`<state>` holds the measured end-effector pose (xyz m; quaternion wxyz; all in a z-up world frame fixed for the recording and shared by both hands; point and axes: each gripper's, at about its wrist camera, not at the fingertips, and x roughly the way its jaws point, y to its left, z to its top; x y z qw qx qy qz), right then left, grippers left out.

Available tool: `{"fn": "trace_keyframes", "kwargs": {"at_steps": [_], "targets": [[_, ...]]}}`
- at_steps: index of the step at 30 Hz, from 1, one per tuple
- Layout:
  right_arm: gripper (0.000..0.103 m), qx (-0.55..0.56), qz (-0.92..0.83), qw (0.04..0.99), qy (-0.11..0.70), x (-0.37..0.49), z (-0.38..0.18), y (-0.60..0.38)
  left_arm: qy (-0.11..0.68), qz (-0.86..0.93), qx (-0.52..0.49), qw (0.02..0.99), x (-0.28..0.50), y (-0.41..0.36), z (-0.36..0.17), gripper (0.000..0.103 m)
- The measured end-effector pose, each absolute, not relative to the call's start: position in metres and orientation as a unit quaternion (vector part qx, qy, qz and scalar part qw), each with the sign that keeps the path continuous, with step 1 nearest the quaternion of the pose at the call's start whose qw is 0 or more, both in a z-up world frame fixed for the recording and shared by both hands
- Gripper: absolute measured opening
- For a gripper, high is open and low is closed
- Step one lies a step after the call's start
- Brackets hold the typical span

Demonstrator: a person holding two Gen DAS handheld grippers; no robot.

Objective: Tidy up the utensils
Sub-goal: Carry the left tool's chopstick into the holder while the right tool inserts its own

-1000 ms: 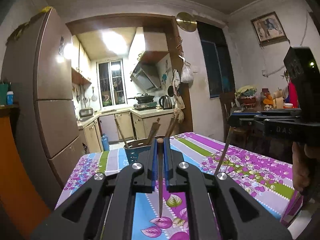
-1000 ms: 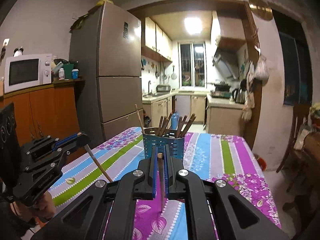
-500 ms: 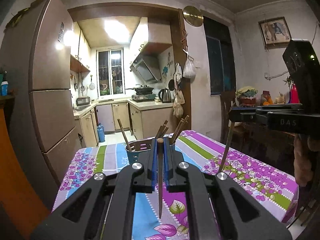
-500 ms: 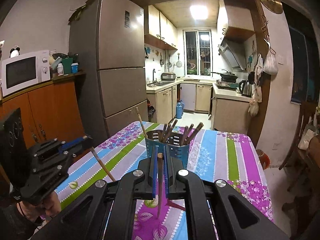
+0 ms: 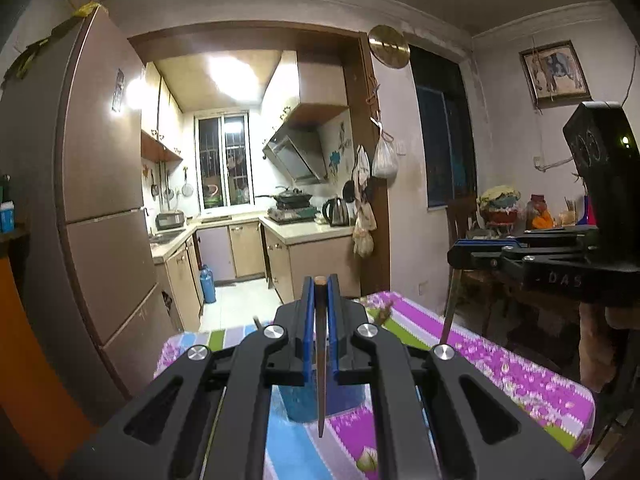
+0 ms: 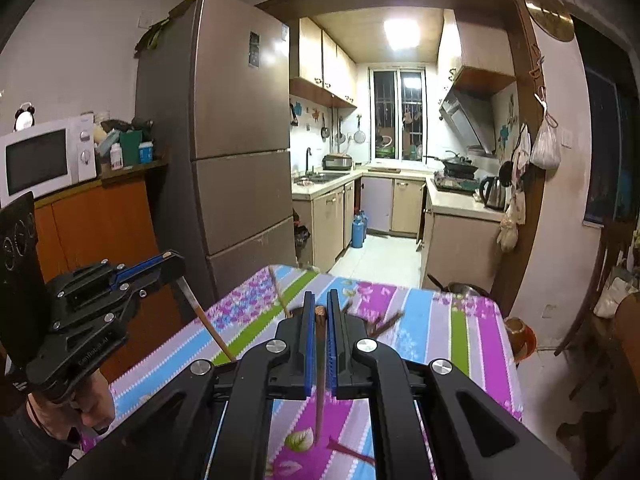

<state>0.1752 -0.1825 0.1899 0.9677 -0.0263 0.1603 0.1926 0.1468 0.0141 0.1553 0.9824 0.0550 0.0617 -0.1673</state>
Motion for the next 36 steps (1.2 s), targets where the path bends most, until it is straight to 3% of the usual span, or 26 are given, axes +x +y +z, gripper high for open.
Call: {"fn": "trace_keyframes", "kwargs": {"at_steps": [16,36], "targets": [[0.007,-0.031,0.176,0.980,0.090,0.253,0.328,-0.189,0.003,-0.145,0.056,0.988,0.207,0.008,0.254,0.005],[0.007,0.009,0.210,0.971,0.115,0.348,0.230,-0.187,0.056,-0.158,0.042,0.985,0.292,-0.003,0.176,0.005]]}}
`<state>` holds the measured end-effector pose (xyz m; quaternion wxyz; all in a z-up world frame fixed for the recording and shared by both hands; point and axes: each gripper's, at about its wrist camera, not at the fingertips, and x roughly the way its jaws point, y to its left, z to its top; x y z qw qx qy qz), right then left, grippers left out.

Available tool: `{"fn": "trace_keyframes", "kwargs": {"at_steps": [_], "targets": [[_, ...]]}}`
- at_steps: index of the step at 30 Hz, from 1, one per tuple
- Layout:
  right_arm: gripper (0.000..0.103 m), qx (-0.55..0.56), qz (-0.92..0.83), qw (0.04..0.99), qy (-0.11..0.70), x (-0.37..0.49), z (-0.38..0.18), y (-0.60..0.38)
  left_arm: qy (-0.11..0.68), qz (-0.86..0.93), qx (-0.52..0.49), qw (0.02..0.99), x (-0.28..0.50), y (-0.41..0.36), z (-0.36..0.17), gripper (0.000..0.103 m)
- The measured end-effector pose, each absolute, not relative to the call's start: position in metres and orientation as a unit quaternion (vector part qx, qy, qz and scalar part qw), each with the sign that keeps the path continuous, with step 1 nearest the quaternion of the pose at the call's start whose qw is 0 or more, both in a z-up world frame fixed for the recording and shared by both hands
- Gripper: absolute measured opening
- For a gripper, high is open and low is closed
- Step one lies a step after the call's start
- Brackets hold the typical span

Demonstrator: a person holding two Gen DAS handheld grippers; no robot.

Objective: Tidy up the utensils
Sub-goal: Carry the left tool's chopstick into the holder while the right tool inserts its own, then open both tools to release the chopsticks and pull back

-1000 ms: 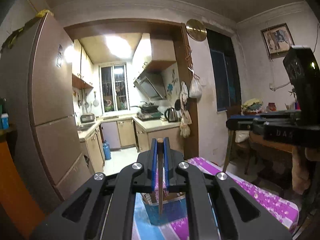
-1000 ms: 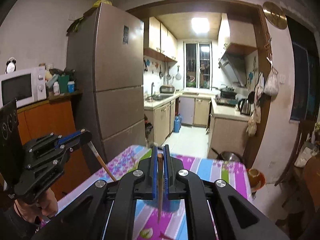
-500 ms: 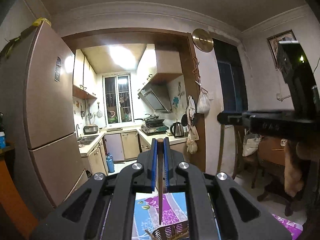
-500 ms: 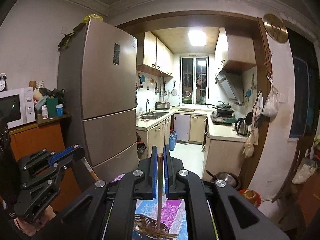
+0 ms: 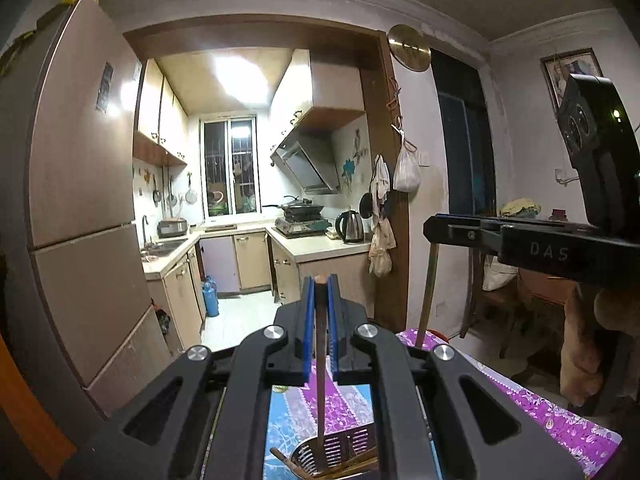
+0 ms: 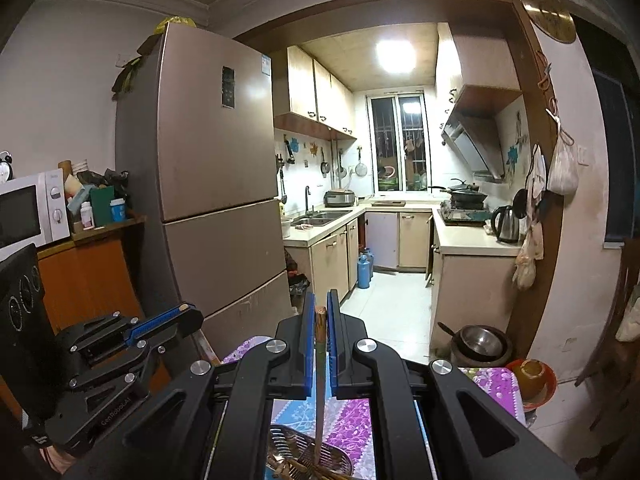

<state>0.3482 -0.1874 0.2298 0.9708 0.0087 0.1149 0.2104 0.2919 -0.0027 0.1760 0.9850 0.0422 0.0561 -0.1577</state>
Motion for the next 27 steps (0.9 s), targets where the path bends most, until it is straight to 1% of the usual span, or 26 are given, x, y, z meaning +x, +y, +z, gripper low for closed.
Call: {"fn": "trace_keyframes", "kwargs": {"at_steps": [6,18,19,20,21,22,23,27], "targets": [[0.007,0.007,0.210,0.970,0.123,0.358,0.214,-0.185,0.071,-0.158,0.046,0.984,0.301,-0.004,0.162,0.005],[0.007,-0.002,0.207,0.969,0.132,0.367,0.201,-0.179,0.077,-0.152,0.049,0.984,0.309,-0.006,0.158,0.005],[0.010,-0.001,0.206,0.970,0.131,0.367,0.200,-0.179,0.077,-0.150,0.049,0.985,0.310,-0.006,0.158,0.006],[0.026,0.002,0.204,0.970,0.130,0.368,0.200,-0.180,0.079,-0.148,0.047,0.985,0.312,-0.005,0.158,0.009],[0.035,0.005,0.203,0.971,0.125,0.367,0.200,-0.182,0.079,-0.147,0.045,0.985,0.312,-0.004,0.158,0.029],[0.042,0.007,0.203,0.971,0.123,0.366,0.201,-0.183,0.075,-0.142,0.043,0.986,0.311,-0.002,0.159,0.056],[0.042,0.008,0.204,0.972,0.120,0.364,0.203,-0.184,0.066,-0.138,0.041,0.987,0.309,-0.001,0.160,0.061],[0.042,0.004,0.202,0.973,0.107,0.354,0.213,-0.186,0.062,-0.136,0.040,0.988,0.305,0.001,0.166,0.061]]}}
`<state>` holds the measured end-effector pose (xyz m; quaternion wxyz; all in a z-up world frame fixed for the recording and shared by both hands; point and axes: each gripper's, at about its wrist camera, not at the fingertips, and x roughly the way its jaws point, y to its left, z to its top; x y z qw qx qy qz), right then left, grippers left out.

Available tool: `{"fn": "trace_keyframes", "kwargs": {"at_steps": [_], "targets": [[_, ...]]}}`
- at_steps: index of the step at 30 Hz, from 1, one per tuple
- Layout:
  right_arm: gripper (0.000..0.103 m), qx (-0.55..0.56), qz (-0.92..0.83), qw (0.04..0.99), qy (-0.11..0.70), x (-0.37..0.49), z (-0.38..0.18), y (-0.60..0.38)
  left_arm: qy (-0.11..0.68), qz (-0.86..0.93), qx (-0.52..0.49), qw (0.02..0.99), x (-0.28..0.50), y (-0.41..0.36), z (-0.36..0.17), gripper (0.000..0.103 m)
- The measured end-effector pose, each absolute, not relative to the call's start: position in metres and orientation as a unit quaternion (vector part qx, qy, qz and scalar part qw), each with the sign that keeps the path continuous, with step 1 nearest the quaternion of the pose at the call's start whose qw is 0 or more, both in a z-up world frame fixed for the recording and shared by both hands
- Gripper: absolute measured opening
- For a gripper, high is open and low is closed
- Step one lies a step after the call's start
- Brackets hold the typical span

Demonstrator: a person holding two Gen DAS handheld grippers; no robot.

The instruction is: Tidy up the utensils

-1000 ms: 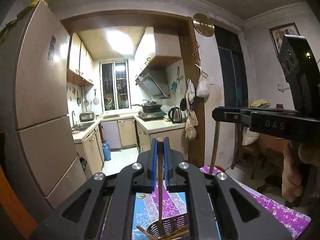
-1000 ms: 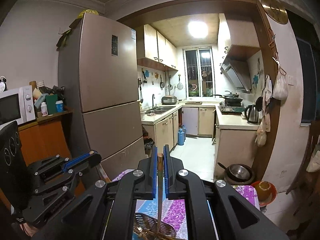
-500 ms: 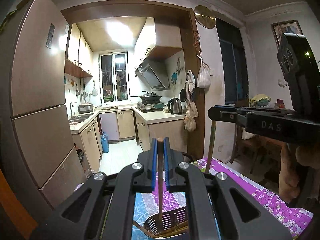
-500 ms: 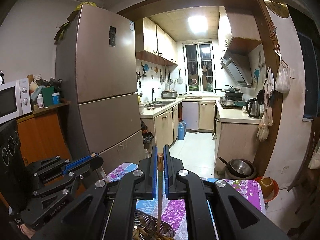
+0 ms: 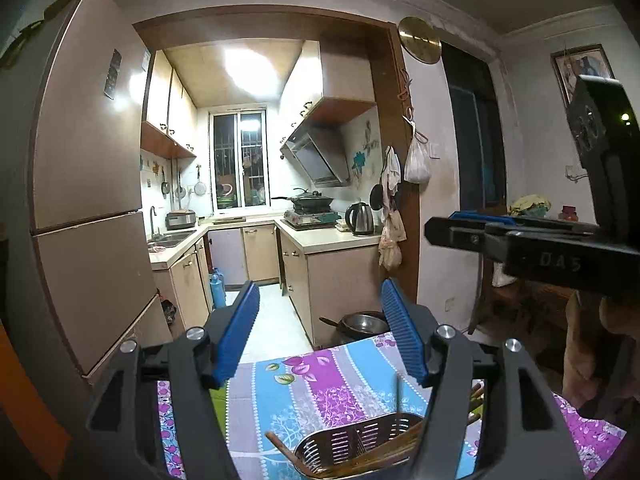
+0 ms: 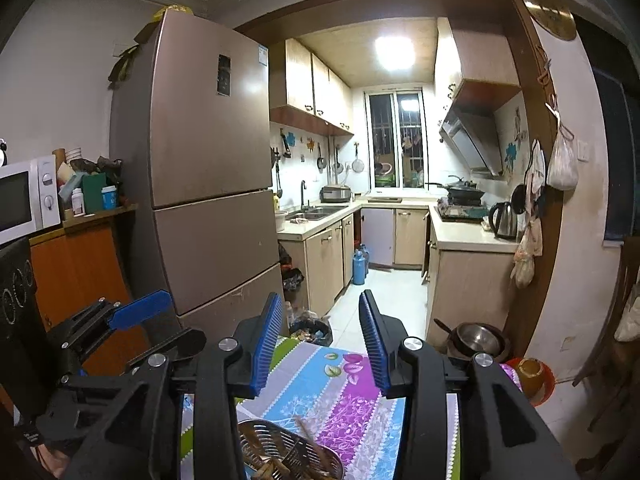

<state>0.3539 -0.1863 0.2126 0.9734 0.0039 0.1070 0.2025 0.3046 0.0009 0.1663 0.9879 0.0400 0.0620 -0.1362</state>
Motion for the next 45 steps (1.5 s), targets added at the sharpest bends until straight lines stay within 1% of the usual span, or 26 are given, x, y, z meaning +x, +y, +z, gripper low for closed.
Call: {"fn": "trace_keyframes", "kwargs": {"at_steps": [6,8,9,10,11,12,13,14,16,17,19,27,34,40,45], "targets": [[0.043,0.012,0.199,0.977,0.077,0.324,0.235,-0.200,0.044,-0.129,0.034,0.990,0.282,0.006,0.183,0.061],[0.048,0.015,0.198,0.978,0.064,0.306,0.244,-0.205,0.035,-0.127,0.031,0.991,0.268,0.009,0.190,0.061],[0.050,0.016,0.199,0.978,0.058,0.297,0.247,-0.207,0.029,-0.125,0.031,0.991,0.259,0.010,0.194,0.064],[0.054,0.018,0.201,0.978,0.051,0.286,0.249,-0.209,0.021,-0.124,0.030,0.992,0.249,0.012,0.197,0.069],[0.063,0.021,0.203,0.978,0.045,0.277,0.250,-0.211,0.015,-0.122,0.030,0.992,0.240,0.013,0.199,0.071],[0.068,0.024,0.203,0.978,0.034,0.261,0.250,-0.214,0.007,-0.118,0.032,0.992,0.227,0.015,0.200,0.077],[0.076,0.028,0.205,0.978,0.025,0.245,0.249,-0.217,0.001,-0.113,0.034,0.993,0.214,0.017,0.199,0.082],[0.081,0.031,0.207,0.978,0.016,0.229,0.245,-0.220,-0.002,-0.112,0.034,0.993,0.205,0.019,0.199,0.085],[0.088,0.034,0.210,0.977,0.006,0.199,0.232,-0.222,-0.011,-0.104,0.033,0.994,0.179,0.025,0.191,0.095],[0.092,0.035,0.211,0.977,0.004,0.186,0.225,-0.223,-0.013,-0.099,0.033,0.994,0.163,0.029,0.184,0.097],[0.098,0.038,0.209,0.977,0.002,0.157,0.203,-0.225,-0.012,-0.094,0.034,0.995,0.143,0.036,0.171,0.097],[0.098,0.056,0.175,0.983,0.022,0.080,0.115,-0.225,0.014,-0.058,0.021,0.998,0.076,0.057,0.105,0.097],[0.098,0.051,0.174,0.982,0.052,0.048,0.064,-0.196,0.052,-0.048,0.019,0.997,0.052,0.051,0.066,0.097],[0.098,0.043,0.162,0.983,0.074,0.041,0.042,-0.180,0.063,-0.052,0.020,0.996,0.039,0.052,0.047,0.097],[0.098,0.041,0.153,0.985,0.073,0.038,0.041,-0.182,0.063,-0.055,0.021,0.996,0.035,0.051,0.044,0.097]]}}
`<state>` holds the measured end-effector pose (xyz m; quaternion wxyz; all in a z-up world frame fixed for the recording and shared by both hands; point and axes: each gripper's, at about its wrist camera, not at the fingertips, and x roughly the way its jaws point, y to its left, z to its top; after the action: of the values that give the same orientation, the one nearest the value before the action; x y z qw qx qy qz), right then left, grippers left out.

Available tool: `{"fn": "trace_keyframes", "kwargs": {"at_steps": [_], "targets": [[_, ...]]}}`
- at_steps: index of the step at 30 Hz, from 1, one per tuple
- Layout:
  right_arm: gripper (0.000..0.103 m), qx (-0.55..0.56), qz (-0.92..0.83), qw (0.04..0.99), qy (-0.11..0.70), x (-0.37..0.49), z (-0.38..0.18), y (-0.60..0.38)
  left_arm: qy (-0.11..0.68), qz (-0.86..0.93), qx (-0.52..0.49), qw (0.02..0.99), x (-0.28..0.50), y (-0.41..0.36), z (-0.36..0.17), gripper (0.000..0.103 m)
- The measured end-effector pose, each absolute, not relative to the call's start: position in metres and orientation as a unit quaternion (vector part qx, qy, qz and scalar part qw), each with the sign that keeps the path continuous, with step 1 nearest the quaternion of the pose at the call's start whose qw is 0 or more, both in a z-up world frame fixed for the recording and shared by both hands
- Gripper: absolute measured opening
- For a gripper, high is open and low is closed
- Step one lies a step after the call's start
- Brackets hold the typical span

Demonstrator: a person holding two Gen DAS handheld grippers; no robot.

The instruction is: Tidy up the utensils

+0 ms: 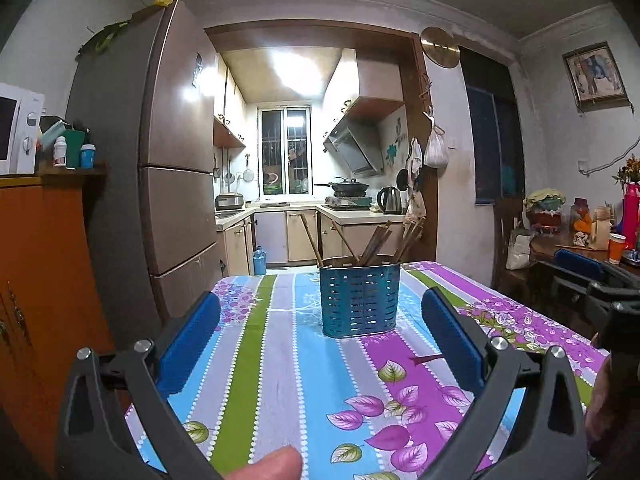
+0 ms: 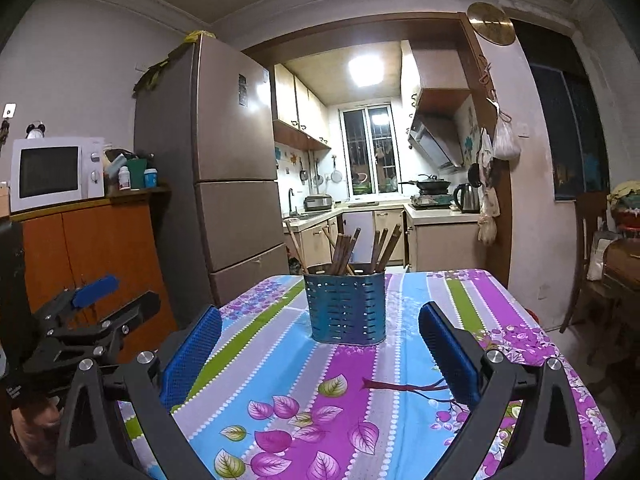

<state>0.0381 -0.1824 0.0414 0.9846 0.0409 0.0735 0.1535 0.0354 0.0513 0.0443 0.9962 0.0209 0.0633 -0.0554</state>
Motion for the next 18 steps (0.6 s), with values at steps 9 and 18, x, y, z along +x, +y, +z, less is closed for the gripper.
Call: {"fn": "trace_keyframes", "kwargs": {"at_steps": [9,18], "targets": [[0.098,0.035,0.128,0.991,0.024,0.008,0.044,-0.190,0.029,-0.045,0.034,0.998,0.011,0.046,0.042,0.097],[0.098,0.021,0.116,0.993,-0.022,-0.038,0.026,-0.200,-0.053,-0.031,0.034,0.998,-0.034,0.040,0.031,0.097]]}}
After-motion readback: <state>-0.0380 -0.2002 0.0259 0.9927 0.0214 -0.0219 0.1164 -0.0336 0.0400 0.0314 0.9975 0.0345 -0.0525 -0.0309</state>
